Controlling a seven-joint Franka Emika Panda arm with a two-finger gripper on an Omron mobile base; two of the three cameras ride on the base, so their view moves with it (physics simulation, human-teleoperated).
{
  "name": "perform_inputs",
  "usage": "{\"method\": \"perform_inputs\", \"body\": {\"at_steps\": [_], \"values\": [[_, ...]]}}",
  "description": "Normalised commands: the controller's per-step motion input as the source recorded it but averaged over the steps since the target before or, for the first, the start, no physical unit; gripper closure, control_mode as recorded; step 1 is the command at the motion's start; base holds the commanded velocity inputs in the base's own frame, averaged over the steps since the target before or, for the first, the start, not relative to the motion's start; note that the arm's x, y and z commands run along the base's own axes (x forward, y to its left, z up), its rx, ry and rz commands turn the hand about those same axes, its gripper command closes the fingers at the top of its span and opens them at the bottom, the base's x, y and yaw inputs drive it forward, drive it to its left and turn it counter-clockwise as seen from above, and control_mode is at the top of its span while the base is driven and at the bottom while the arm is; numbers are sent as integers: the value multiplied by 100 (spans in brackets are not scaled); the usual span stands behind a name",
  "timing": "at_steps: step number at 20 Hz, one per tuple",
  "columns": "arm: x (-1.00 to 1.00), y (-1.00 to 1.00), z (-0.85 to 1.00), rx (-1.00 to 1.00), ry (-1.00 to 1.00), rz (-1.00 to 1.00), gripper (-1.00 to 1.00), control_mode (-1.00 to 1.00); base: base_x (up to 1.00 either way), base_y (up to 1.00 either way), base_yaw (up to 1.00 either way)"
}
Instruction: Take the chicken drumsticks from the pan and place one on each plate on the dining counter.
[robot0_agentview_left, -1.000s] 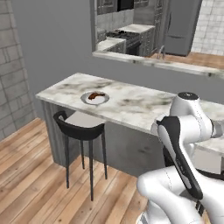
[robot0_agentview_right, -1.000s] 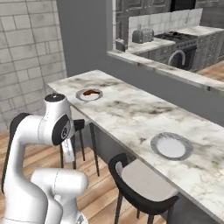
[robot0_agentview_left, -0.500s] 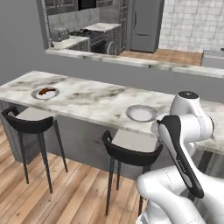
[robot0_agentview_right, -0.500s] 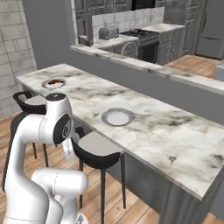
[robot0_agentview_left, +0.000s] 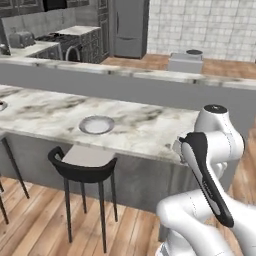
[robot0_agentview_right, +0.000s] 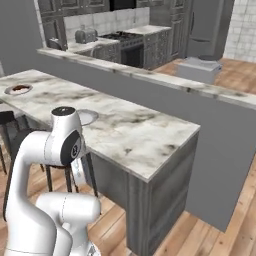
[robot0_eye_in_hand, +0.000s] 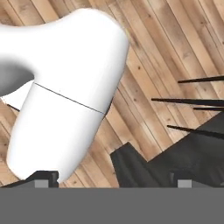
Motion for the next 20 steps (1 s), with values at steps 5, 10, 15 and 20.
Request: {"method": "perform_inputs", "body": {"at_steps": [5, 10, 15, 20], "values": [[0, 0, 0, 0, 0, 0, -100, 100, 0, -100, -22], [0, 0, 0, 0, 0, 0, -100, 100, 0, -100, -21], [0, 0, 0, 0, 0, 0, -100, 100, 3, -100, -19], [0, 0, 0, 0, 0, 0, -100, 100, 21, -100, -14]]}}
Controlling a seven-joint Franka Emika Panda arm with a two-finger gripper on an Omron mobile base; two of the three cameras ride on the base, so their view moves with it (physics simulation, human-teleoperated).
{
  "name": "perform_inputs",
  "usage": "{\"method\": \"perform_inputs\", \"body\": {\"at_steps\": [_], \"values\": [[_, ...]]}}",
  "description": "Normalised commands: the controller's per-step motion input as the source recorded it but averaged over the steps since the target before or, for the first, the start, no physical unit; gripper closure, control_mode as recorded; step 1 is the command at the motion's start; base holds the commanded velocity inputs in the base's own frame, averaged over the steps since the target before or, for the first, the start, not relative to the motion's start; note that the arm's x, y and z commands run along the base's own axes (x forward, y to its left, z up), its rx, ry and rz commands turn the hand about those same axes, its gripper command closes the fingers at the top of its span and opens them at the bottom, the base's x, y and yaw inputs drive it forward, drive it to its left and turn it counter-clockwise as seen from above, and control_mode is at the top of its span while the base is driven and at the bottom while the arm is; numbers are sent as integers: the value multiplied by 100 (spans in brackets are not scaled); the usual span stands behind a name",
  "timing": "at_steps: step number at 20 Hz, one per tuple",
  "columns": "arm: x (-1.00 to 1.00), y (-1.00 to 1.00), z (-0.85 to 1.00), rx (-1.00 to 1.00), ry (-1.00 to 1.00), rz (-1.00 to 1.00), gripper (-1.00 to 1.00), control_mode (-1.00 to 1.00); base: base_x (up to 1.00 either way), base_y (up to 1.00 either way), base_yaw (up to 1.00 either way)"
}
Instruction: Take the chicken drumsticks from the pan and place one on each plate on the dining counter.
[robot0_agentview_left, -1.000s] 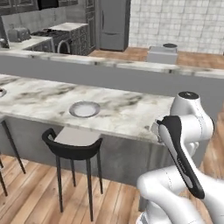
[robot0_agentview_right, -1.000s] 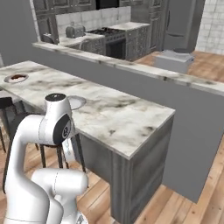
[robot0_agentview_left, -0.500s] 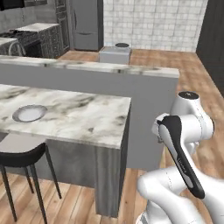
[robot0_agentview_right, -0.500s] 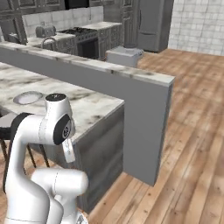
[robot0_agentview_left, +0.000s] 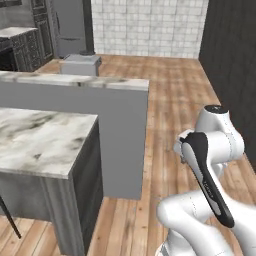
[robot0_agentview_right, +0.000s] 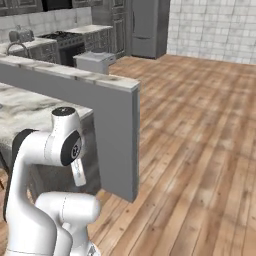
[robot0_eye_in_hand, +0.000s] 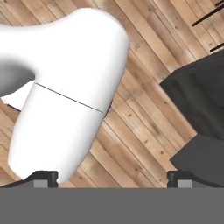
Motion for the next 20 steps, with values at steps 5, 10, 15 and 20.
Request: {"method": "perform_inputs", "body": {"at_steps": [5, 10, 15, 20], "values": [[0, 0, 0, 0, 0, 0, -100, 100, 54, -100, -6], [0, 0, 0, 0, 0, 0, -100, 100, 94, -100, 0], [0, 0, 0, 0, 0, 0, -100, 100, 100, -100, 6], [0, 0, 0, 0, 0, 0, -100, 100, 100, -97, 17]]}}
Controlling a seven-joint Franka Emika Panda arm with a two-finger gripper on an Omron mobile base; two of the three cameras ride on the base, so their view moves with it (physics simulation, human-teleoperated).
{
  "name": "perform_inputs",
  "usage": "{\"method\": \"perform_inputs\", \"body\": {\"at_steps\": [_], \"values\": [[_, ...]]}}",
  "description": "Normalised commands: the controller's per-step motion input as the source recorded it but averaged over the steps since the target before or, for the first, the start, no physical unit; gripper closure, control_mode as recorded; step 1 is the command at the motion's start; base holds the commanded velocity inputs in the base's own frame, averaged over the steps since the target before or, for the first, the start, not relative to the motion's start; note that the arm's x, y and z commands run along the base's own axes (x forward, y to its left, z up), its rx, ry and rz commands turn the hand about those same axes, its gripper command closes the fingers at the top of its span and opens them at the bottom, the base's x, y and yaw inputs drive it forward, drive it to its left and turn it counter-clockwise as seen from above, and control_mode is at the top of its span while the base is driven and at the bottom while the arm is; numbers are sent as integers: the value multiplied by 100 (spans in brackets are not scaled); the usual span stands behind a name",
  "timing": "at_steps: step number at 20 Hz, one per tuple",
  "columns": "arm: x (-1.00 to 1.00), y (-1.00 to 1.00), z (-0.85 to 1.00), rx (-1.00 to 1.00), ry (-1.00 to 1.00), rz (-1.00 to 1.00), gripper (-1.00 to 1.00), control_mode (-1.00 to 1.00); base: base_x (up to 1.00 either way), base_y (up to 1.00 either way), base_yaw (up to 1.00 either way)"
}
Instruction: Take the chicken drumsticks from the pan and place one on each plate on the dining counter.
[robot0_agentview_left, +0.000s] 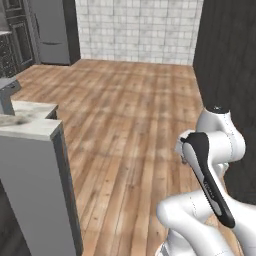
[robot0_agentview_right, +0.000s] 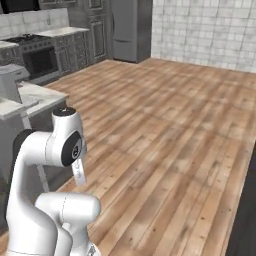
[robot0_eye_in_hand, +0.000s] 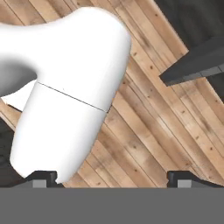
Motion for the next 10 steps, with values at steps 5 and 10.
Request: {"method": "perform_inputs", "body": {"at_steps": [5, 10], "values": [[0, 0, 0, 0, 0, 0, -100, 100, 100, -76, 38], [0, 0, 0, 0, 0, 0, -100, 100, 100, -62, 40]]}}
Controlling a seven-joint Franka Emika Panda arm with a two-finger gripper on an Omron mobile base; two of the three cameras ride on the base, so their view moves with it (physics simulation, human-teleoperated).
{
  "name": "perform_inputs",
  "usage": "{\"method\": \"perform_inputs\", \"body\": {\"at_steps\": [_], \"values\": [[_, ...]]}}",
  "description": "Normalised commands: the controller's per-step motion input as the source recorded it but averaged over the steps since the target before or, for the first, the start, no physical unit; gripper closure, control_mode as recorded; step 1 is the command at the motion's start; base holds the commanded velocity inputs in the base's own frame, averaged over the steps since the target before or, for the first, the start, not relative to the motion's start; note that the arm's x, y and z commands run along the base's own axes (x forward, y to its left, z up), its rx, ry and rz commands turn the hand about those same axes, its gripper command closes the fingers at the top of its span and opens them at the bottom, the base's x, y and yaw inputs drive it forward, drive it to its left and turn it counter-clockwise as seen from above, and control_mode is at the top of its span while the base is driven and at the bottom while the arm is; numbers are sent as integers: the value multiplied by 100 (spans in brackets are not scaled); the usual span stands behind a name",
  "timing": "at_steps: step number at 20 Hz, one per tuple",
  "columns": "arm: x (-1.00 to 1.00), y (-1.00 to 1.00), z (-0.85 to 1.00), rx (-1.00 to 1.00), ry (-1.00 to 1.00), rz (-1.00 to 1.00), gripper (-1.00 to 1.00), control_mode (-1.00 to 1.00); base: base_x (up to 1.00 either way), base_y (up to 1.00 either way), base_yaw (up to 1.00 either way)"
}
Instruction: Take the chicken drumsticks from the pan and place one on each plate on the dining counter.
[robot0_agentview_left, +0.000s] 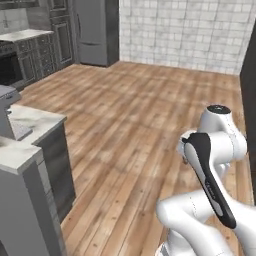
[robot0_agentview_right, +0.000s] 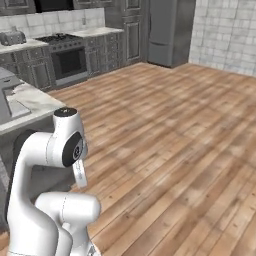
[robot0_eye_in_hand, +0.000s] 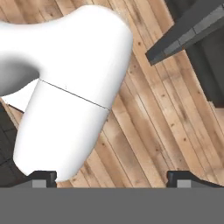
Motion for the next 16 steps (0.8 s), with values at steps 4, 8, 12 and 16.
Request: {"method": "perform_inputs", "body": {"at_steps": [4, 8, 12, 16], "values": [[0, 0, 0, 0, 0, 0, -100, 100, 100, -71, 39], [0, 0, 0, 0, 0, 0, -100, 100, 100, -78, 35], [0, 0, 0, 0, 0, 0, -100, 100, 100, -72, 38], [0, 0, 0, 0, 0, 0, -100, 100, 100, -66, 35]]}}
